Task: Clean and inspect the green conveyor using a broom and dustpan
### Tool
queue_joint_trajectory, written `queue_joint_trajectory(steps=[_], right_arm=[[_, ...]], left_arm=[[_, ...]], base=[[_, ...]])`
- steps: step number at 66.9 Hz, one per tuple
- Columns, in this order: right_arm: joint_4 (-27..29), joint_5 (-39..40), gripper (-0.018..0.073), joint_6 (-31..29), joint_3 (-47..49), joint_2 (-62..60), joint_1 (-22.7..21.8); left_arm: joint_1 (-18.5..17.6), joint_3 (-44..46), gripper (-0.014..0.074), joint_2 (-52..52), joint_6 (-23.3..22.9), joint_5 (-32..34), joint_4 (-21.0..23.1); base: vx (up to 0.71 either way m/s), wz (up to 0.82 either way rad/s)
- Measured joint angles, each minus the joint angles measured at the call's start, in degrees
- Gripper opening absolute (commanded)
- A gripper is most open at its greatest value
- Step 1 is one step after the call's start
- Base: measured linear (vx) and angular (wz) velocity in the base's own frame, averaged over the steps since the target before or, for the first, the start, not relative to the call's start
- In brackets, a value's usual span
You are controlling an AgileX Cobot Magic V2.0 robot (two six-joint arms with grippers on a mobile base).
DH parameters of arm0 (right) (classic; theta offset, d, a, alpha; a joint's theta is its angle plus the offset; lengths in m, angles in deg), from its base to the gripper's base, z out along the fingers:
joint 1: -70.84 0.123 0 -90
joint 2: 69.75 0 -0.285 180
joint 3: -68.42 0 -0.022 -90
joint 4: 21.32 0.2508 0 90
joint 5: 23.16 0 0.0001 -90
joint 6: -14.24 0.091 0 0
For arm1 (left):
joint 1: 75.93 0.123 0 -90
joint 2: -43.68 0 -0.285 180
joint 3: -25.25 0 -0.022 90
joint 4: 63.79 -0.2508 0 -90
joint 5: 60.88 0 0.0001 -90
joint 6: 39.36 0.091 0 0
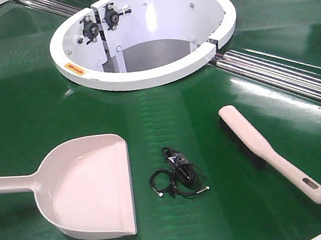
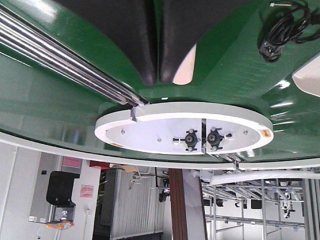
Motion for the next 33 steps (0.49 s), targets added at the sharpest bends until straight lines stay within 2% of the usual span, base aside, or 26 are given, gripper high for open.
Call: queue_joint_trajectory(steps=[20, 27, 33], right_arm=[[0.0, 0.0, -0.0008, 0.0, 0.0, 0.0, 0.0], [0.0, 0.0, -0.0008, 0.0, 0.0, 0.0, 0.0], [0.0, 0.0, -0.0008, 0.0, 0.0, 0.0, 0.0]], left_arm=[[0.0, 0.3, 0.0008, 10.0, 0.0, -2.3, 0.7], [0.0, 0.3, 0.0078, 11.6, 0.0, -2.3, 0.7], [0.0, 0.3, 0.0190, 12.4, 0.0, -2.3, 0.7]], base=[[0.00, 0.00], [0.00, 0.00], [0.00, 0.00]])
